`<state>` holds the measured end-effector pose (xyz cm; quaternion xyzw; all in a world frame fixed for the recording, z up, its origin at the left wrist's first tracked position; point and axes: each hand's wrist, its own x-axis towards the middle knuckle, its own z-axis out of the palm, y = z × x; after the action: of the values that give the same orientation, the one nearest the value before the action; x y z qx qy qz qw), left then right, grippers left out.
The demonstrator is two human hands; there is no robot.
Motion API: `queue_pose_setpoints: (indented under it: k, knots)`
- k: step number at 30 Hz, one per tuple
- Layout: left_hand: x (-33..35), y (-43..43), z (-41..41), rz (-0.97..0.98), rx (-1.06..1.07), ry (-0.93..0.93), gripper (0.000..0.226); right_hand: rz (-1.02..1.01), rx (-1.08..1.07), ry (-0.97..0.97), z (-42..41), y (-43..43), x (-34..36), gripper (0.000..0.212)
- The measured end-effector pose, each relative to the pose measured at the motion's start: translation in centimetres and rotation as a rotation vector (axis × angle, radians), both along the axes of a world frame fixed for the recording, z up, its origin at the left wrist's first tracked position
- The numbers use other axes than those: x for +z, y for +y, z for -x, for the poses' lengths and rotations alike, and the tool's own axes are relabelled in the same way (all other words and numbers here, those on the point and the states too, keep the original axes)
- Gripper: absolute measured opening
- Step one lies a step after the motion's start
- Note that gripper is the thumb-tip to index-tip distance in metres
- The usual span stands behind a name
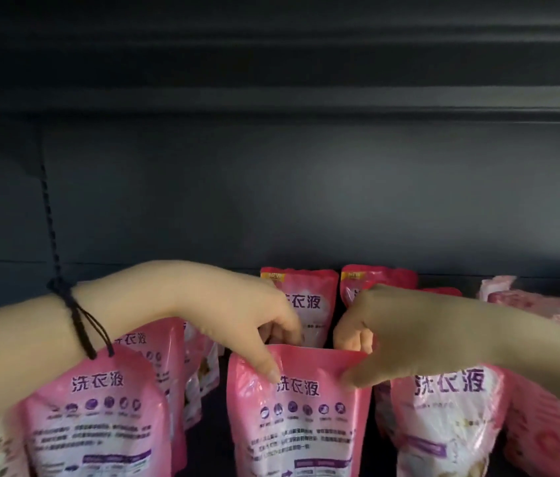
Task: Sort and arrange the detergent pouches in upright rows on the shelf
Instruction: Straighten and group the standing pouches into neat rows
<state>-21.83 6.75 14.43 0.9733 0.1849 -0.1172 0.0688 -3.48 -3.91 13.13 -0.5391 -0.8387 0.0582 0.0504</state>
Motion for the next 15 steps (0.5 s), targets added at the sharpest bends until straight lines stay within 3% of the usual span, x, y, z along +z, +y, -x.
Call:
queue_pose_setpoints:
  k: [2,10,15]
  knots:
    - [-0.2,-0.1,0.1,0.007,-0.028,0.012,0.012,-0.026,-0.019,-0.009,0.1,0.2,-0.1,0.027]
    - [0.8,-0.8,0.4,-0.037,-0.014,-0.029,0.019,-0.045,-0.079,0.028,-0.2,0.6,-0.1,0.014]
    - [1.1,-0.5,0.7,-0.089,0.004,-0.058,0.022,-0.092,-0.106,-0.016,0.0,0.7,0.5,0.018]
